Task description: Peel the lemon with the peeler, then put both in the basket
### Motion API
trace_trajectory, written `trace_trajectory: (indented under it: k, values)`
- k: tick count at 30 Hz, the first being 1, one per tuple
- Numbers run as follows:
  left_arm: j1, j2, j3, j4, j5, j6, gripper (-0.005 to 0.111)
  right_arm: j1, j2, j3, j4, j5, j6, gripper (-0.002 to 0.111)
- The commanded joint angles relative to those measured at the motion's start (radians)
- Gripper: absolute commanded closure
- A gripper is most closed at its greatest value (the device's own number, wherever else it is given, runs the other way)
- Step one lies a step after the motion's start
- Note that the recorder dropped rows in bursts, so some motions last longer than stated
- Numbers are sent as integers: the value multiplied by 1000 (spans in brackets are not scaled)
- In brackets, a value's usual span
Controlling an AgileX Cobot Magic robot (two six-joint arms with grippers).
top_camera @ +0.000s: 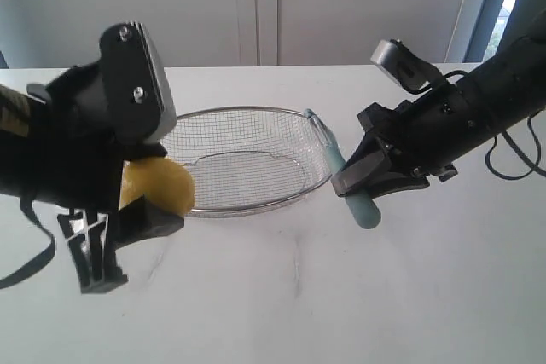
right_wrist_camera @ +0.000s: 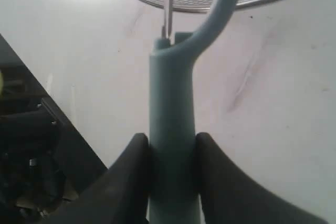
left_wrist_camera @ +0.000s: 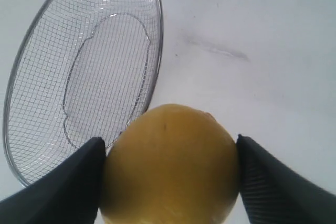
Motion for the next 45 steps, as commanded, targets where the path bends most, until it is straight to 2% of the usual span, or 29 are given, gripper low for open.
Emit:
trace_trajectory:
  k: [1,3,7,12,22,27,33,35,40,45]
  values:
    - [-6,-10,89,-3,-57,149,107,10,25,3,40,9,-35,108]
    - [-6,-22,113,-1,-142,183,107,43,54,3,40,9,-35,108]
    - [-6,-29,115,-1,-138,282,107,123,88,3,41,9,-35,108]
    - [-6,-34,115,-1,-138,282,107,241,92,3,41,9,-80,108]
    - [-6,-31,117,-23,-172,262,107,368,92,3,44,9,-78,108]
    - [-6,-4,170,-65,-347,78,107,368,92,3,53,9,-78,108]
    - [-6,9,179,-65,-380,26,107,368,92,3,22,9,-37,108]
    - [14,18,190,-65,-409,-27,107,368,92,3,-5,3,-11,108]
    - [112,71,214,-65,-519,-264,107,366,92,3,-30,-39,21,108]
    - [140,73,214,-65,-539,-454,107,366,92,3,-30,-49,28,108]
